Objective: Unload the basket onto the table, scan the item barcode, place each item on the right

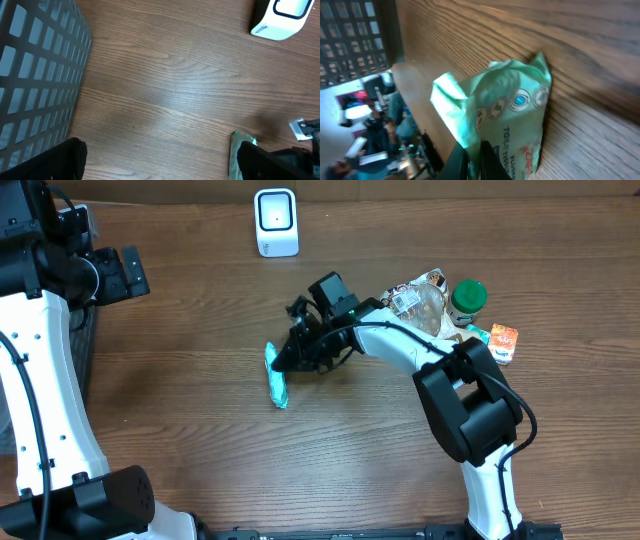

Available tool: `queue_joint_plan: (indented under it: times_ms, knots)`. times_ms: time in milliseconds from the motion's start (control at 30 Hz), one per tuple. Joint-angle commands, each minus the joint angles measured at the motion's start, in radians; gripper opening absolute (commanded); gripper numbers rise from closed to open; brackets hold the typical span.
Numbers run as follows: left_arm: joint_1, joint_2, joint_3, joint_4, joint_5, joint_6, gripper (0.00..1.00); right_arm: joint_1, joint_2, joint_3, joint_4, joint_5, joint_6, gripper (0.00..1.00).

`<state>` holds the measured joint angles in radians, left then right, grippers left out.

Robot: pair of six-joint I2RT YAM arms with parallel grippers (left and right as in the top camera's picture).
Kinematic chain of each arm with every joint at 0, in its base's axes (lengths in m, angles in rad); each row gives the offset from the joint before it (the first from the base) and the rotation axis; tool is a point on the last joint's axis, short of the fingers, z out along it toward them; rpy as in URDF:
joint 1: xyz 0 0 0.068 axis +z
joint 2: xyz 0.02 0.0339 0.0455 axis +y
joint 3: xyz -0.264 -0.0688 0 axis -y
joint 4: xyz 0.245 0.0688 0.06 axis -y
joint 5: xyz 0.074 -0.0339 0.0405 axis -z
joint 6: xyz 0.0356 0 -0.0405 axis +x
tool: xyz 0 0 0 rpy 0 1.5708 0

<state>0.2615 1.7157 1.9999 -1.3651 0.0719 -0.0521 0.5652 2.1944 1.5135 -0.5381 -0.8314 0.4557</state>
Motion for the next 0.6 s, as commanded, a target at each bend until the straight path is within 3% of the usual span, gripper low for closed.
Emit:
queue_joint_plan:
  times_ms: [0,200,467,567]
  knots:
    - [-0.007,-0.003,0.011,0.001,0.006,-0.007,1.0,-0.038,0.0,-0.003,-0.04,0.057,-0.008,0.05]
    - [-0.007,-0.003,0.011,0.001,0.006,-0.007,1.0,-0.108,0.0,0.0,-0.158,0.176,-0.087,0.38]
    - [-0.007,-0.003,0.011,0.001,0.006,-0.007,0.99,-0.172,-0.011,0.13,-0.334,0.297,-0.174,0.42]
    - [-0.007,-0.003,0.011,0.001,0.006,-0.007,1.0,-0.148,-0.016,0.187,-0.388,0.299,-0.18,0.38]
